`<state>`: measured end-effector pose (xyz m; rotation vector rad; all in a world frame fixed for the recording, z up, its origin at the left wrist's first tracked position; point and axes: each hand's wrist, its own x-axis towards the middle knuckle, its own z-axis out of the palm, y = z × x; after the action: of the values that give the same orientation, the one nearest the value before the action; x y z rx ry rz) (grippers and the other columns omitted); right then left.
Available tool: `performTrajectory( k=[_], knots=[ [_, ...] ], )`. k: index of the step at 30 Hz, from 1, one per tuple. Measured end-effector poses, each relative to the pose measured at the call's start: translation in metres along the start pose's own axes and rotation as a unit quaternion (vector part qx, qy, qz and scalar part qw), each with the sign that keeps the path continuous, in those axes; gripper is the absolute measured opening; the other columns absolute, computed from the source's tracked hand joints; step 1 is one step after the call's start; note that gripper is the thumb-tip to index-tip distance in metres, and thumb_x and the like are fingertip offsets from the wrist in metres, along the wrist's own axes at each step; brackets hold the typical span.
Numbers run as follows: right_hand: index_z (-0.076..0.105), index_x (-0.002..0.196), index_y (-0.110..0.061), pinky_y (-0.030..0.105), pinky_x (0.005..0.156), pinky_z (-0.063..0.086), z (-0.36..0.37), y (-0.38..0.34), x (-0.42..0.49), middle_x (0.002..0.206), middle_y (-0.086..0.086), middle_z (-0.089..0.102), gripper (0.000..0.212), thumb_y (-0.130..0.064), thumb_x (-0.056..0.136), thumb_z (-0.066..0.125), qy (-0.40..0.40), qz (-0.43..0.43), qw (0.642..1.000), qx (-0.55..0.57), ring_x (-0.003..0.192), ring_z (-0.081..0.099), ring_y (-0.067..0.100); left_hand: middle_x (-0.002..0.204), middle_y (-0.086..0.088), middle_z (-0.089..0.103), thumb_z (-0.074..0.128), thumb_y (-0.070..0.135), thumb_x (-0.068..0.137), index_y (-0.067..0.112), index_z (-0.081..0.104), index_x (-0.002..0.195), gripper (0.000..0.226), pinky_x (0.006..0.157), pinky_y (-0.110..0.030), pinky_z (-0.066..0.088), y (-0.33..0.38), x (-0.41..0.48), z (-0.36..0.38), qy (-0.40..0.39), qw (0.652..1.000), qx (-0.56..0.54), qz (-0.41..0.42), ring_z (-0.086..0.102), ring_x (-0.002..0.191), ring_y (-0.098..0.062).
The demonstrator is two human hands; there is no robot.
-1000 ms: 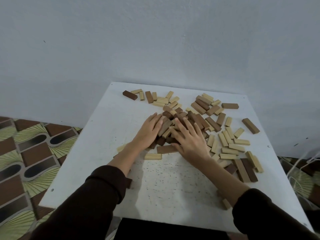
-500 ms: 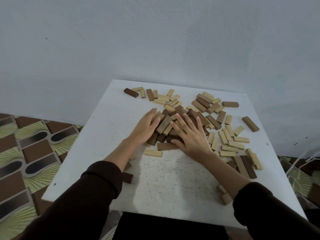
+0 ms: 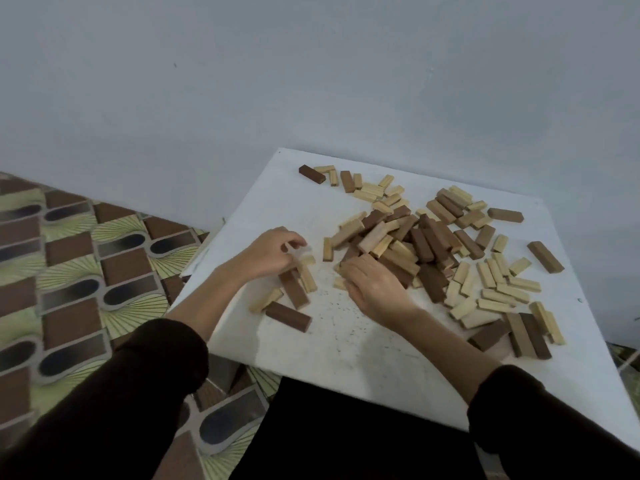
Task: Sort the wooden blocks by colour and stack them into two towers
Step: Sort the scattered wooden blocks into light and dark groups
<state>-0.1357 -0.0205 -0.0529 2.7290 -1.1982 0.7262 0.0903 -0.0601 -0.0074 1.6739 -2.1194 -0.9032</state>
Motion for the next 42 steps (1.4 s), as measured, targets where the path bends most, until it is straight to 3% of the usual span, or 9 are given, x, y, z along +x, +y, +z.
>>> performTrajectory(
  k=[3, 8, 11, 15, 19, 21, 27, 34, 42],
  knots=[
    [0.062, 0.088, 0.000, 0.039, 0.060, 0.050, 0.006, -0.008, 0.000, 0.089, 0.015, 0.061, 0.016, 0.004, 0.073, 0.062, -0.064, 0.013, 0.998, -0.012, 0.075, 0.057, 0.033, 0.099, -0.001, 0.054, 0.066, 0.015, 0.086, 0.016, 0.060, 0.110, 0.025, 0.068, -0.018, 0.039, -0.013, -0.017, -0.007, -0.027, 0.999, 0.023, -0.022, 0.052, 0.087, -0.016],
    [0.062, 0.089, 0.002, 0.043, 0.066, 0.050, 0.007, -0.019, 0.009, 0.089, 0.017, 0.060, 0.023, 0.014, 0.070, 0.065, -0.078, 0.059, 0.995, 0.018, 0.079, 0.058, 0.036, 0.088, 0.004, 0.056, 0.080, 0.035, 0.073, 0.022, 0.051, 0.111, 0.049, 0.067, -0.023, 0.042, -0.021, -0.036, -0.009, -0.112, 0.991, 0.033, -0.062, 0.053, 0.078, -0.012],
    [0.061, 0.093, 0.004, 0.042, 0.077, 0.047, 0.003, -0.031, 0.018, 0.093, 0.019, 0.058, 0.011, 0.007, 0.083, 0.057, -0.070, 0.096, 0.989, 0.085, 0.088, 0.056, 0.038, 0.089, 0.004, 0.056, 0.083, 0.031, 0.071, 0.021, 0.048, 0.115, 0.057, 0.066, -0.023, 0.041, -0.019, -0.037, -0.008, -0.124, 0.989, 0.058, -0.055, 0.053, 0.079, -0.011],
    [0.054, 0.118, 0.000, 0.024, 0.085, 0.035, 0.006, -0.058, 0.040, 0.120, 0.013, 0.051, 0.026, -0.008, 0.094, 0.048, -0.086, 0.219, 0.959, 0.158, 0.108, 0.047, 0.025, 0.090, 0.003, 0.059, 0.084, 0.022, 0.070, 0.017, 0.051, 0.110, 0.052, 0.071, -0.024, 0.044, -0.022, -0.038, -0.012, -0.128, 0.989, 0.051, -0.043, 0.056, 0.085, -0.015],
    [0.039, 0.131, -0.004, 0.035, 0.102, 0.032, 0.018, -0.077, 0.054, 0.133, 0.012, 0.036, 0.057, -0.042, 0.091, 0.055, -0.178, 0.299, 0.930, 0.117, 0.124, 0.032, 0.028, 0.087, 0.001, 0.061, 0.084, 0.018, 0.070, 0.015, 0.056, 0.100, 0.041, 0.067, -0.020, 0.045, -0.028, -0.039, -0.011, -0.104, 0.994, 0.007, -0.045, 0.057, 0.080, -0.014],
    [0.036, 0.132, -0.003, 0.037, 0.105, 0.030, 0.024, -0.082, 0.054, 0.132, 0.013, 0.034, 0.069, -0.051, 0.087, 0.056, -0.194, 0.293, 0.934, 0.064, 0.124, 0.030, 0.029, 0.085, 0.001, 0.061, 0.083, 0.019, 0.071, 0.013, 0.058, 0.098, 0.037, 0.065, -0.019, 0.045, -0.030, -0.039, -0.010, -0.089, 0.995, -0.005, -0.040, 0.056, 0.075, -0.012],
    [0.039, 0.126, -0.003, 0.033, 0.096, 0.033, 0.024, -0.077, 0.058, 0.130, 0.016, 0.036, 0.043, -0.016, 0.088, 0.054, -0.186, 0.296, 0.936, 0.037, 0.121, 0.032, 0.030, 0.090, 0.003, 0.057, 0.072, 0.011, 0.080, 0.018, 0.056, 0.096, 0.023, 0.062, -0.012, 0.040, -0.029, -0.036, -0.006, -0.060, 0.996, 0.061, -0.018, 0.055, 0.079, -0.012],
    [0.037, 0.133, -0.003, 0.029, 0.098, 0.022, 0.013, -0.063, 0.073, 0.133, 0.016, 0.034, 0.048, -0.011, 0.088, 0.052, -0.137, 0.284, 0.945, 0.083, 0.123, 0.029, 0.031, 0.099, -0.003, 0.056, 0.064, 0.009, 0.083, 0.010, 0.060, 0.101, 0.019, 0.069, -0.014, 0.043, -0.018, -0.039, -0.010, -0.012, 0.999, 0.035, 0.031, 0.055, 0.085, -0.015],
    [0.041, 0.127, -0.003, 0.034, 0.097, 0.027, 0.031, -0.051, 0.087, 0.126, 0.015, 0.043, 0.046, -0.025, 0.088, 0.051, -0.262, 0.199, 0.944, 0.015, 0.116, 0.033, 0.032, 0.109, -0.005, 0.043, 0.038, 0.011, 0.099, 0.008, 0.059, 0.108, 0.022, 0.079, -0.018, 0.030, -0.016, -0.052, 0.013, -0.074, 0.993, 0.078, 0.051, 0.045, 0.092, -0.019]
  ],
)
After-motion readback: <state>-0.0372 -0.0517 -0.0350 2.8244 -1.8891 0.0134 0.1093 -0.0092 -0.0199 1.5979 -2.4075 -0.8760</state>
